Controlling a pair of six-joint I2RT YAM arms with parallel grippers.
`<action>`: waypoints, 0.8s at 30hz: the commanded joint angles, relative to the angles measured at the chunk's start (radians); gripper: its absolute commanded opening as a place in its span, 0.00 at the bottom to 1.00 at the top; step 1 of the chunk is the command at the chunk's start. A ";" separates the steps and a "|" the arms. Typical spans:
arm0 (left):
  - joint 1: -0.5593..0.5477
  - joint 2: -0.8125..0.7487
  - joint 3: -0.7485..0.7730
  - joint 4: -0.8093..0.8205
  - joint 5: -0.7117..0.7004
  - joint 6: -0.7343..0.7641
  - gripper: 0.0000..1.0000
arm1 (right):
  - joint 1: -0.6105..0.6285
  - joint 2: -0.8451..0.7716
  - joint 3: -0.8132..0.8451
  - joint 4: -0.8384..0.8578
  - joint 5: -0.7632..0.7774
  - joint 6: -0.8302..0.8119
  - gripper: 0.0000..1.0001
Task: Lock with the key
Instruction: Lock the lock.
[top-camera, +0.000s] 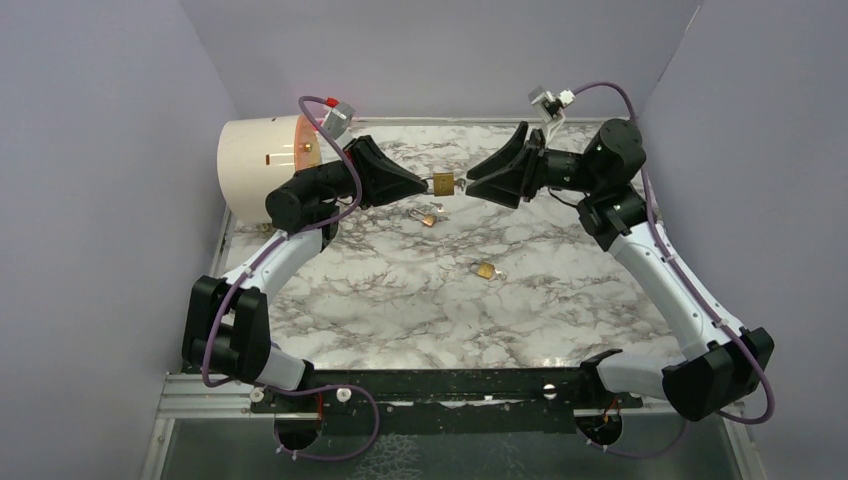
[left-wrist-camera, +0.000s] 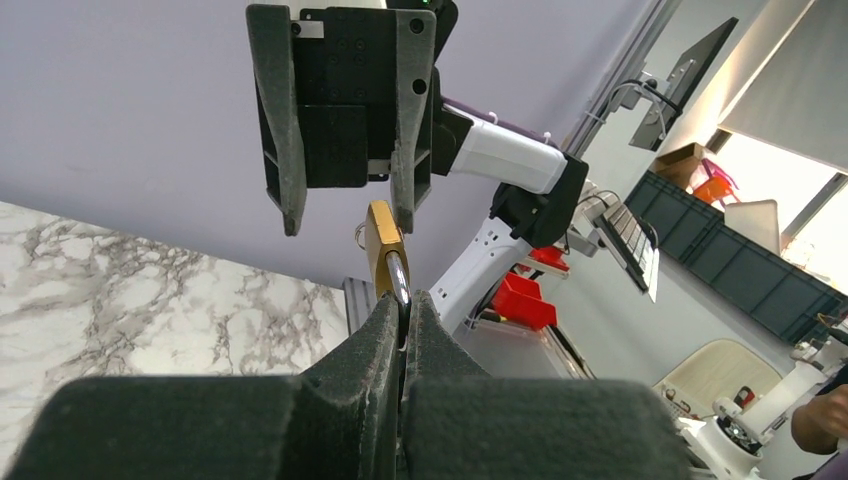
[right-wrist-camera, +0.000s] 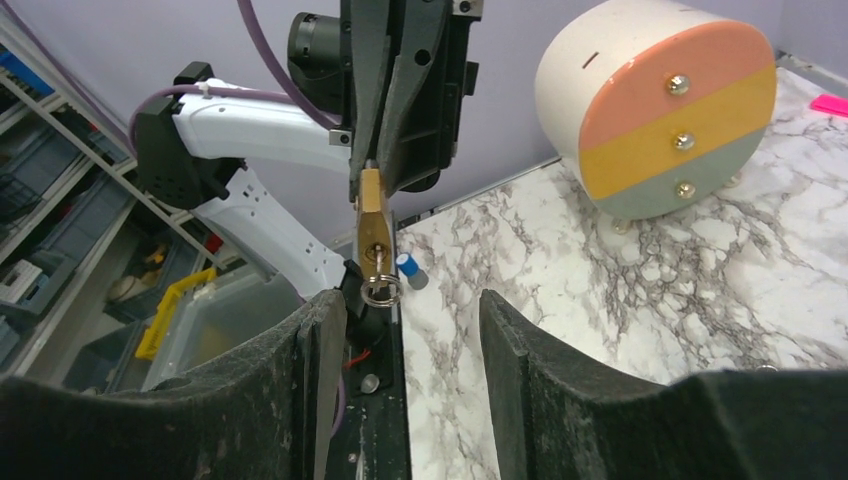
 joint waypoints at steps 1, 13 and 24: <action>0.005 -0.010 0.016 0.019 -0.029 0.023 0.00 | 0.032 0.004 0.034 0.026 -0.026 -0.002 0.55; 0.005 -0.007 0.008 0.025 -0.019 0.027 0.00 | 0.078 0.031 0.060 0.025 -0.020 -0.016 0.38; 0.022 -0.004 0.005 0.043 -0.013 0.020 0.00 | 0.077 0.011 0.085 -0.084 0.011 -0.100 0.01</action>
